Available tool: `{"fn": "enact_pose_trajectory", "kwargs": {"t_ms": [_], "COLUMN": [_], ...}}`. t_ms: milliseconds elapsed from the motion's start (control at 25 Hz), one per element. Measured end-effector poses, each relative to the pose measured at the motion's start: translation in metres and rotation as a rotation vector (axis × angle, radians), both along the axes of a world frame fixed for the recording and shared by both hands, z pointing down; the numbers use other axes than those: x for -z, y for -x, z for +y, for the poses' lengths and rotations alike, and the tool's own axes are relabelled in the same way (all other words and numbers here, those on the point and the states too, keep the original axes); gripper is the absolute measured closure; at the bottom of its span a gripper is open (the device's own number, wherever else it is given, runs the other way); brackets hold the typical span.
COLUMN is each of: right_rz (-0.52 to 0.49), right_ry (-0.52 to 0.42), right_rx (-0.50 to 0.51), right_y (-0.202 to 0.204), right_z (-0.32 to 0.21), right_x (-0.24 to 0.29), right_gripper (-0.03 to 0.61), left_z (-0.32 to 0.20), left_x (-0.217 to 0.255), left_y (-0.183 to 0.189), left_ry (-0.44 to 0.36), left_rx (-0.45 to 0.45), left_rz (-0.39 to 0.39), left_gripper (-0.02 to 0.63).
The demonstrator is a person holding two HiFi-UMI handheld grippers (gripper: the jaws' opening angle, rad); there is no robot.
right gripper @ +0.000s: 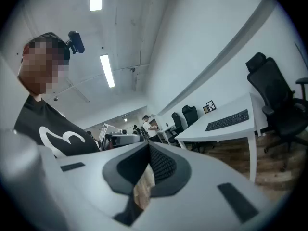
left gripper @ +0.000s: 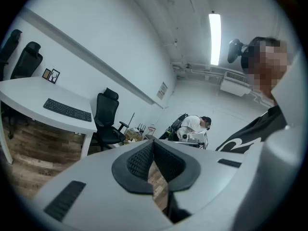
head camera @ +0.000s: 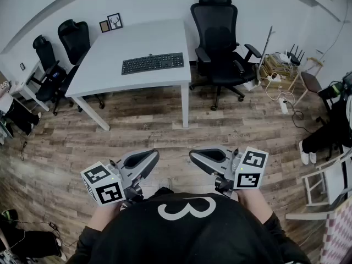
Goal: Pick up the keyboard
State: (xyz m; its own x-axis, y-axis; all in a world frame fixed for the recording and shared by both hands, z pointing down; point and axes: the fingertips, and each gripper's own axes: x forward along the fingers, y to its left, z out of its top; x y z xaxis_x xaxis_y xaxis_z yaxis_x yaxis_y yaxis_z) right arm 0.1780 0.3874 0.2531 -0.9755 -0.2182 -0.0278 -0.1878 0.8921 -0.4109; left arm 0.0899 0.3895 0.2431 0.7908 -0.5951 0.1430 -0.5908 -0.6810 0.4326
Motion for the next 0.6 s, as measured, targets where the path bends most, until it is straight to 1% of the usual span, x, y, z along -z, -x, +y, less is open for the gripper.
{"fn": "enact_pose_trajectory", "kwargs": {"t_ms": [240, 400, 600], "right_rz": [-0.011, -0.014, -0.034], "right_ry": [-0.013, -0.020, -0.007], "right_rx": [0.005, -0.008, -0.029], "right_y": [-0.007, -0.010, -0.019], "right_z": [0.012, 0.018, 0.022], "right_x": [-0.004, -0.002, -0.005], "right_gripper": [0.571, 0.571, 0.571], "left_z": [0.011, 0.015, 0.010], "left_x": [-0.001, -0.002, -0.003], "left_y": [-0.007, -0.010, -0.019], "left_ry": [-0.018, -0.007, -0.020], "left_rx": [-0.007, -0.029, -0.066], "left_rz": [-0.006, -0.015, -0.024], "left_gripper": [0.600, 0.600, 0.600]}}
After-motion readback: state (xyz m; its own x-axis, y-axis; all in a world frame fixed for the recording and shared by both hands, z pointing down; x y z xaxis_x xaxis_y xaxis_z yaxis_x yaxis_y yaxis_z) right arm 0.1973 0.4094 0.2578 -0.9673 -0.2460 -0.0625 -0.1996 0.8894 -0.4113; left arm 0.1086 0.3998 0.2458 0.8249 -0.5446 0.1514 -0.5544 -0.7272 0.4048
